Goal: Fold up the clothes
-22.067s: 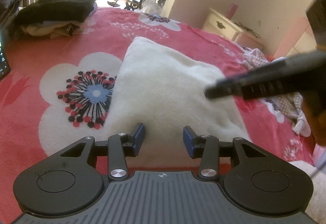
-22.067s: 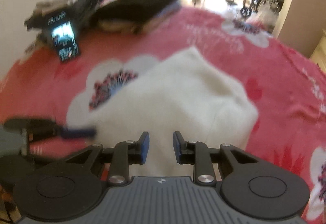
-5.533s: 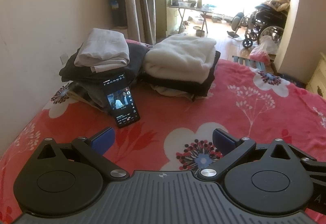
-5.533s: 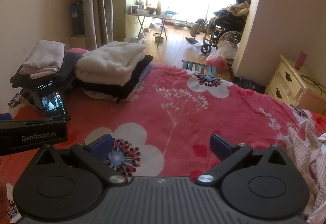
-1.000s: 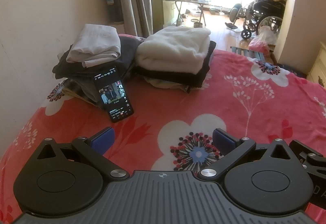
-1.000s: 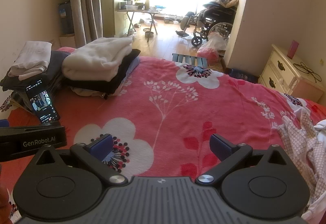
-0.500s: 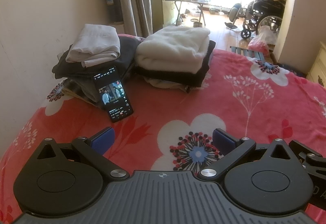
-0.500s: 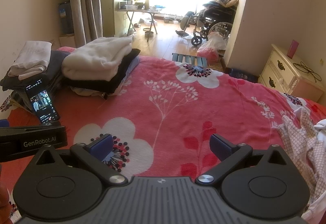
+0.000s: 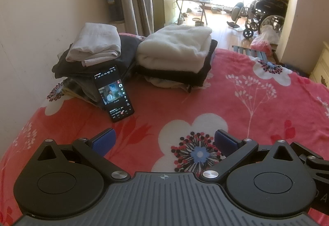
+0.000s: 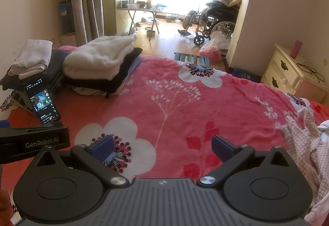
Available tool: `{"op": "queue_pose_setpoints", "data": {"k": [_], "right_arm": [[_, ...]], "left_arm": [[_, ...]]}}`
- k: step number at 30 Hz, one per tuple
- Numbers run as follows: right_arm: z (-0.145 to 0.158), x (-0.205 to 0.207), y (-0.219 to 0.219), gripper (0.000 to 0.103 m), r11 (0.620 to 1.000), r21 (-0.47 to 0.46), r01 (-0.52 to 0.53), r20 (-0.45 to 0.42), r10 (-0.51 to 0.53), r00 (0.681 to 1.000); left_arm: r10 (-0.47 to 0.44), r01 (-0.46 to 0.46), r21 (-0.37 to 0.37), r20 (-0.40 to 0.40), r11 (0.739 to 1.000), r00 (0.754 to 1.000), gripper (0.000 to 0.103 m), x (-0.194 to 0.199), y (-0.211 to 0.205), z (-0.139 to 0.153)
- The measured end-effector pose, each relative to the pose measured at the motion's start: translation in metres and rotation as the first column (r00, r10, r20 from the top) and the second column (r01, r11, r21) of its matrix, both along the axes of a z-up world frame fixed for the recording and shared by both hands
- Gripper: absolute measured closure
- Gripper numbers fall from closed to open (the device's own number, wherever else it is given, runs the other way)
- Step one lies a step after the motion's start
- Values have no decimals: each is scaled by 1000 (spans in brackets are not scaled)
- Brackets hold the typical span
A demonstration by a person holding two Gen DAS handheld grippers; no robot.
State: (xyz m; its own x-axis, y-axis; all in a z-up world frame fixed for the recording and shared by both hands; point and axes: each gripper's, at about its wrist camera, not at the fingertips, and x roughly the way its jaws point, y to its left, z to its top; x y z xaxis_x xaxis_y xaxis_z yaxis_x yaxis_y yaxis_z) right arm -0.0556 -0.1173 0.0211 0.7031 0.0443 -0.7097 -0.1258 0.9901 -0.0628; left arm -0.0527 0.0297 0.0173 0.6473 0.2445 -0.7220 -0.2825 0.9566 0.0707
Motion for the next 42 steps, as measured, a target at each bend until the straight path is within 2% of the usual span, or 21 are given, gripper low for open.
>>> {"op": "queue_pose_setpoints", "data": {"k": [42], "right_arm": [[0, 0, 1, 0, 1000, -2, 3, 0, -3, 1000]], "left_arm": [[3, -3, 6, -6, 1000, 1000, 0, 1, 2, 0]]}}
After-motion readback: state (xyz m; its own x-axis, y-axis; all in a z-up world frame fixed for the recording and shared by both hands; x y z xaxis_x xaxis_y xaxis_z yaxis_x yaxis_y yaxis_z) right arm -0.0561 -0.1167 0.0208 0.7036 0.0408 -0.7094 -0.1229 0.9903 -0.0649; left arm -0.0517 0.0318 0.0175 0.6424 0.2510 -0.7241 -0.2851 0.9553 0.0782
